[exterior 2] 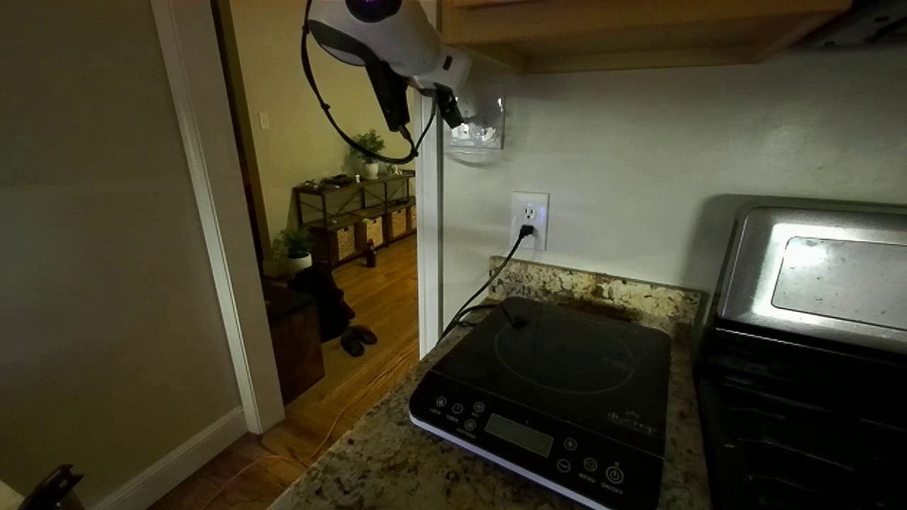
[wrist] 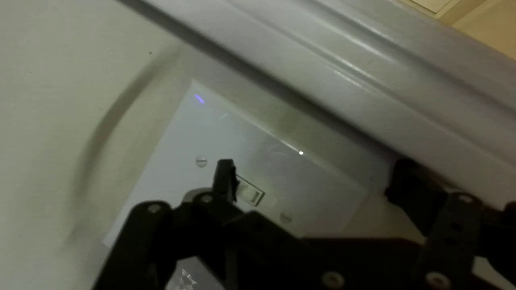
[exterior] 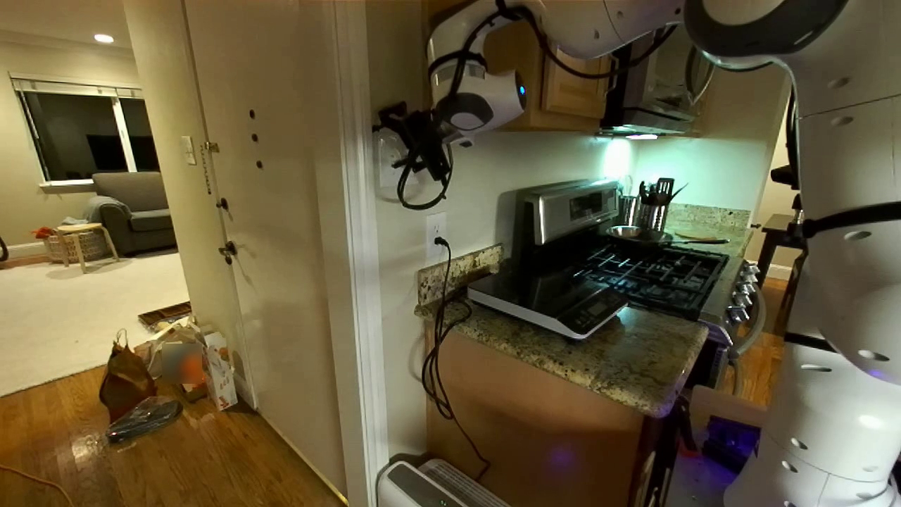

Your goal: Turn on the left switch

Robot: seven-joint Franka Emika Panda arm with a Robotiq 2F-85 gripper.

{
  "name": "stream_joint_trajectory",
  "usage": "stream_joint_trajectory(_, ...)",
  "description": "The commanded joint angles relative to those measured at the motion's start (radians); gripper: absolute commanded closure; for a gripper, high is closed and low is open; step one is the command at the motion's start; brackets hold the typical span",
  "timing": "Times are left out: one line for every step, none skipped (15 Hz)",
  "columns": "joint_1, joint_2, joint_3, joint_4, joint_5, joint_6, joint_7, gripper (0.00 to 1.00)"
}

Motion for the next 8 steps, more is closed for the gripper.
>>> stream_joint_trajectory(-0.002,-0.023,-0.001,-0.046,-0.068,0.004,0.066,0.00)
stream_joint_trajectory(-0.003,-0.026,-0.002,-0.056,-0.087,0.003,0.082,0.00)
stream_joint_trajectory(-0.003,-0.030,-0.003,-0.062,-0.100,-0.001,0.092,0.00)
stream_joint_trajectory(-0.002,-0.028,-0.004,-0.064,-0.115,0.003,0.110,0.00)
stream_joint_trajectory(-0.002,-0.023,-0.004,-0.057,-0.120,-0.002,0.116,0.00)
stream_joint_trajectory(-0.004,-0.016,-0.003,-0.043,-0.112,-0.011,0.105,0.00)
stream_joint_trajectory(-0.005,-0.008,-0.003,-0.027,-0.106,-0.015,0.097,0.00)
stream_joint_trajectory(-0.005,-0.002,-0.003,-0.017,-0.102,-0.014,0.094,0.00)
